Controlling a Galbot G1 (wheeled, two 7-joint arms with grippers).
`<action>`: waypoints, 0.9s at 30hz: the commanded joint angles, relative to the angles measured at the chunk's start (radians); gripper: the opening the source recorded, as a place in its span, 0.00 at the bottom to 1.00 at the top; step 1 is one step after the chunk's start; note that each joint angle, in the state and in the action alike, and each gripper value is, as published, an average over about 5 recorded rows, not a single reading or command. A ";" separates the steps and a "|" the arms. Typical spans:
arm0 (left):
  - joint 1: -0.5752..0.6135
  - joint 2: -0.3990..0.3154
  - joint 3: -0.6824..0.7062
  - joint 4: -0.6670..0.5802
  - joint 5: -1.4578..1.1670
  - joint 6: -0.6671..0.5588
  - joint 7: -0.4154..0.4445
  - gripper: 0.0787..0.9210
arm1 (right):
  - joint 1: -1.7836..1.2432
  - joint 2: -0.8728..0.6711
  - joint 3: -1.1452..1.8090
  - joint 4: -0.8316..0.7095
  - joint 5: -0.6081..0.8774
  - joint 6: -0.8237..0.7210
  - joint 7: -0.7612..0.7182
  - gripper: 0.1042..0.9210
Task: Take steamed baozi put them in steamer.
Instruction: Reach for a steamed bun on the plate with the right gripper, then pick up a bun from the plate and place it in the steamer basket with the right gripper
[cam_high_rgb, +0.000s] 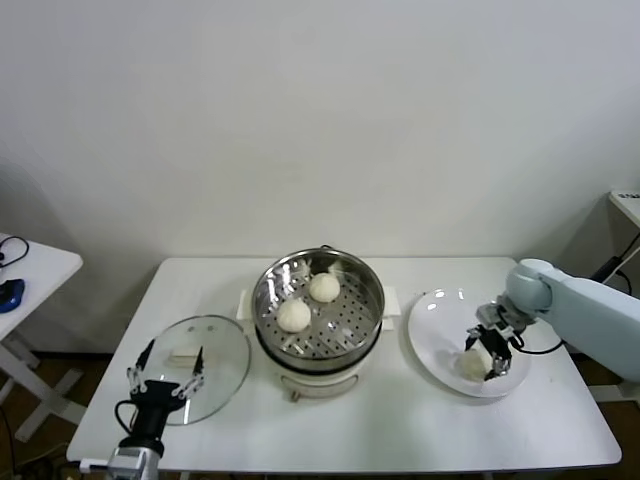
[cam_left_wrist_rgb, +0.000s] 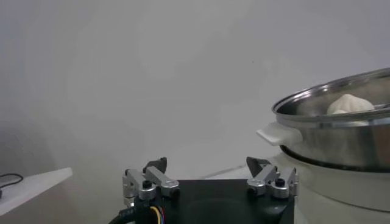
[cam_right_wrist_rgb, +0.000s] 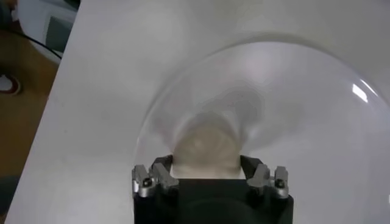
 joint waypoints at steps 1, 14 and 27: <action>0.002 -0.001 0.001 -0.002 0.001 0.000 0.000 0.88 | -0.005 0.002 0.006 -0.003 -0.006 0.003 -0.001 0.76; 0.007 -0.003 0.002 -0.007 0.004 -0.001 0.000 0.88 | 0.135 0.003 -0.058 0.039 0.076 0.010 -0.007 0.72; 0.008 -0.001 0.005 -0.016 0.007 0.016 -0.007 0.88 | 0.784 0.140 -0.419 0.168 0.228 0.255 -0.047 0.71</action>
